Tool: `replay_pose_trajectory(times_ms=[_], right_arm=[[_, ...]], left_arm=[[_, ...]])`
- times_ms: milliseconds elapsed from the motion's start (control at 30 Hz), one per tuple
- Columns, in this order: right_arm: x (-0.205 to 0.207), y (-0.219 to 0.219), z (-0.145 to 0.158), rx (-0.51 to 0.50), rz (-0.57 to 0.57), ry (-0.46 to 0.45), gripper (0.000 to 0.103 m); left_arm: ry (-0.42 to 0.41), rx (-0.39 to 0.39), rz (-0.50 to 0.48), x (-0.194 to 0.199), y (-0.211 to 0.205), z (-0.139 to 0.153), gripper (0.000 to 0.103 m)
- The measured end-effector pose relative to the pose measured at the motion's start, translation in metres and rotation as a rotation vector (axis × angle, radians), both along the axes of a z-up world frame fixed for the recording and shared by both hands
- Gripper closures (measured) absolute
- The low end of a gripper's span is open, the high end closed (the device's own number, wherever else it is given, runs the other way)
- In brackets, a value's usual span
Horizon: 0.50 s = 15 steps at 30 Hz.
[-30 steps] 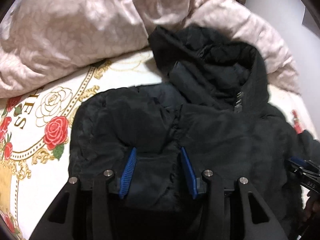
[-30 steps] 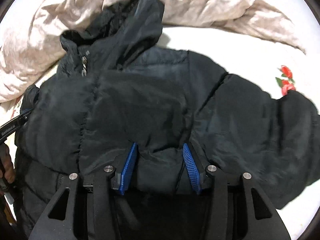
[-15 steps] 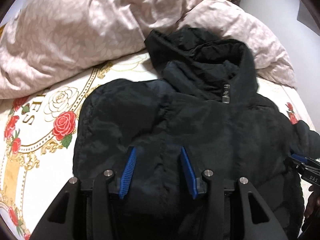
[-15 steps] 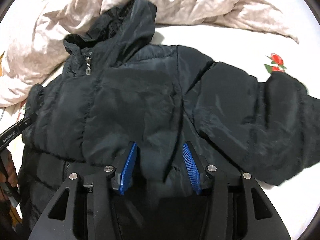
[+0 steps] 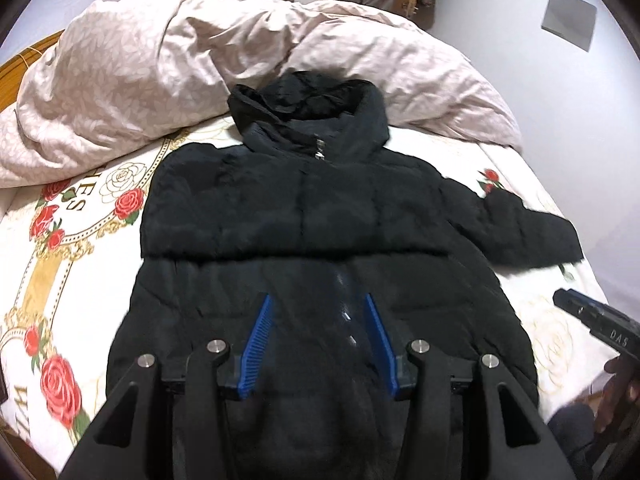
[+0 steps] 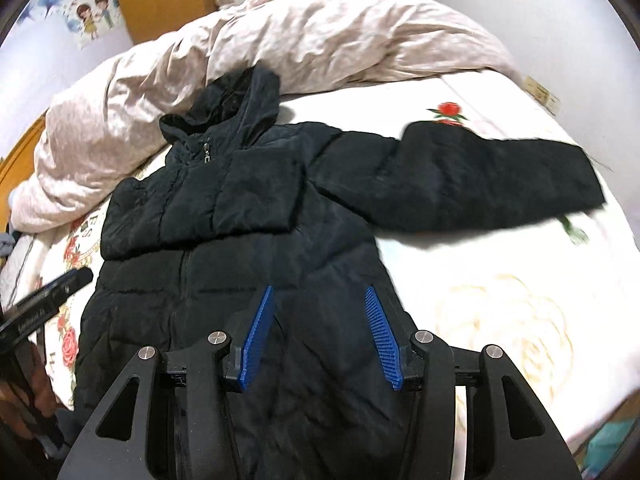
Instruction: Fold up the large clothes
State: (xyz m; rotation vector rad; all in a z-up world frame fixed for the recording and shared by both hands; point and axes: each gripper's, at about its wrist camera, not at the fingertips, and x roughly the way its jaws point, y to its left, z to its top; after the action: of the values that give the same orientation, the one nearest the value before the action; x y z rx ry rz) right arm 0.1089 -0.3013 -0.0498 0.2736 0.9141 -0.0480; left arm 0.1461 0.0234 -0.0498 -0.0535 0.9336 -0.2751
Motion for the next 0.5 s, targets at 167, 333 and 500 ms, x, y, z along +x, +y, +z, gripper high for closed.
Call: replay_pose_trajectory(times_ms=[167, 333, 500], right_arm=[[-0.031, -0.019, 0.014, 0.005, -0.035, -0.032, 0.042], [-0.036, -0.053, 0.014, 0.042, -0.102, -0.046, 0.039], [-0.025, -0.09, -0.002, 0.078, -0.167, -0.029, 0.033]], left_arm=[[0.001, -0.001, -0.022, -0.019, -0.012, 0.012, 0.054], [-0.007, 0.021, -0.04, -0.016, -0.03, 0.017, 0.054], [-0.008, 0.033, -0.04, 0.009, -0.046, 0.012, 0.054]])
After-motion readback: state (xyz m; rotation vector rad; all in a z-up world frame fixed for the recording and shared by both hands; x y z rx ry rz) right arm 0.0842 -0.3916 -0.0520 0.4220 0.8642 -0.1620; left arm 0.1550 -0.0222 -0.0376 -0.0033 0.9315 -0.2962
